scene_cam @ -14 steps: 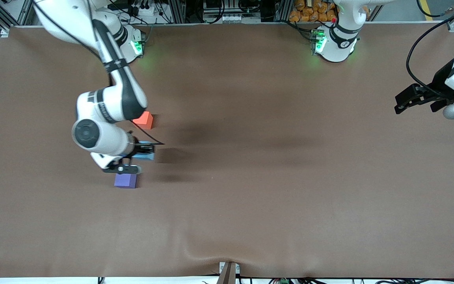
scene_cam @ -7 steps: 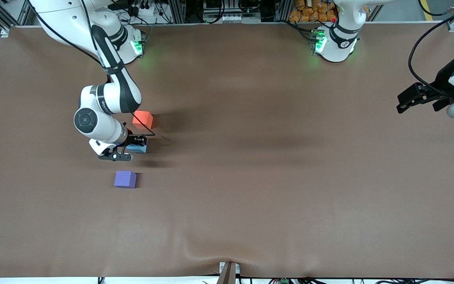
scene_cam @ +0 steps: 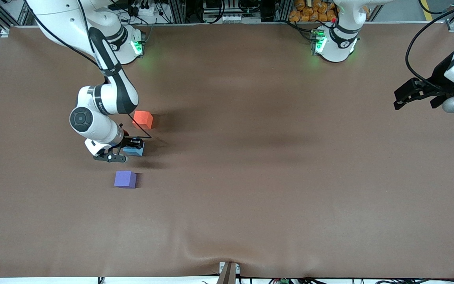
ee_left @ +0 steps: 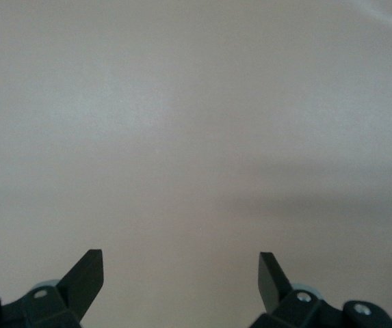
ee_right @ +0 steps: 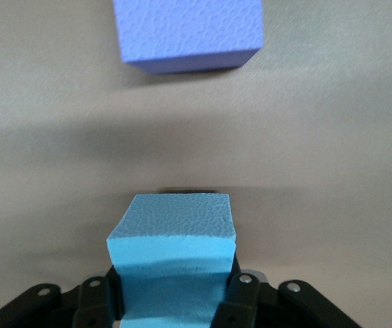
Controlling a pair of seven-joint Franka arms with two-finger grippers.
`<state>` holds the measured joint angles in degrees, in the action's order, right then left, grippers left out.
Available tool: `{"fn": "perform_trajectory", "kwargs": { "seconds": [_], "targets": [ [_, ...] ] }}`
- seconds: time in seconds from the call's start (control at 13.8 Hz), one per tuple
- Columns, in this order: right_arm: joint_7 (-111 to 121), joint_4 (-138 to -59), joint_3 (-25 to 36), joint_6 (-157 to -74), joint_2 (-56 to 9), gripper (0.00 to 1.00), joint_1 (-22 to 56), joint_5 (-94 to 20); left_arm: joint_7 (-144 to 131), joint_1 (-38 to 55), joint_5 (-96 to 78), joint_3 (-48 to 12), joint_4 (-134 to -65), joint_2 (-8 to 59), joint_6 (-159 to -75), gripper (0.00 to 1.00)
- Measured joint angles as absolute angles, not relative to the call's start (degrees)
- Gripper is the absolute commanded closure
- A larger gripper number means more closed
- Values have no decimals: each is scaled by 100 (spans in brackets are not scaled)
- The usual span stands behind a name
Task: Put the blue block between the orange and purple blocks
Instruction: 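Carry the blue cube with the right gripper between orange and purple cubes, then open the right gripper and withdraw it from the blue cube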
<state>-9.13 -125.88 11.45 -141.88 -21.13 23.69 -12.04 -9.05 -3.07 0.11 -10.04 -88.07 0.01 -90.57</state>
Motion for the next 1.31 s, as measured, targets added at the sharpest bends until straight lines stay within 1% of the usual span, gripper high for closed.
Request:
{"fn": "perform_trajectory", "kwargs": {
  "seconds": [0.07,0.36,0.58,0.73,0.95,1.09,1.16,1.31],
  "targets": [
    [-913,-12588,1145,-14252,-2164,0,2364,-1204,-905,-308,11,-1009,-8807,1,-9056,0],
    [-914,-12582,1142,-14298,-2213,0,2364,-1204,-905,-324,11,-1005,-8807,1,-9054,0],
    [-917,-12538,1154,-14297,-2072,0,2352,-1204,-905,-330,11,-986,-8806,1,-9054,0],
    [-917,-12479,1188,-14271,-1784,0,2219,-1204,-905,-331,11,-974,-8803,1,-9054,0],
    [-487,-12394,1207,-14080,-1204,0,1699,-1200,-905,-332,11,-961,-8800,1,-9053,0],
    [23,-12259,1217,-13511,-871,0,1219,-1199,-905,-332,11,-960,-8798,1,-9052,0],
    [216,-12090,1221,-13081,-739,0,1016,-1199,-905,-332,11,-960,-8798,1,-9052,0],
    [417,-11435,1228,-11797,-519,0,716,-1196,-905,-332,11,-960,-8798,1,-9050,0]
  ]
}}
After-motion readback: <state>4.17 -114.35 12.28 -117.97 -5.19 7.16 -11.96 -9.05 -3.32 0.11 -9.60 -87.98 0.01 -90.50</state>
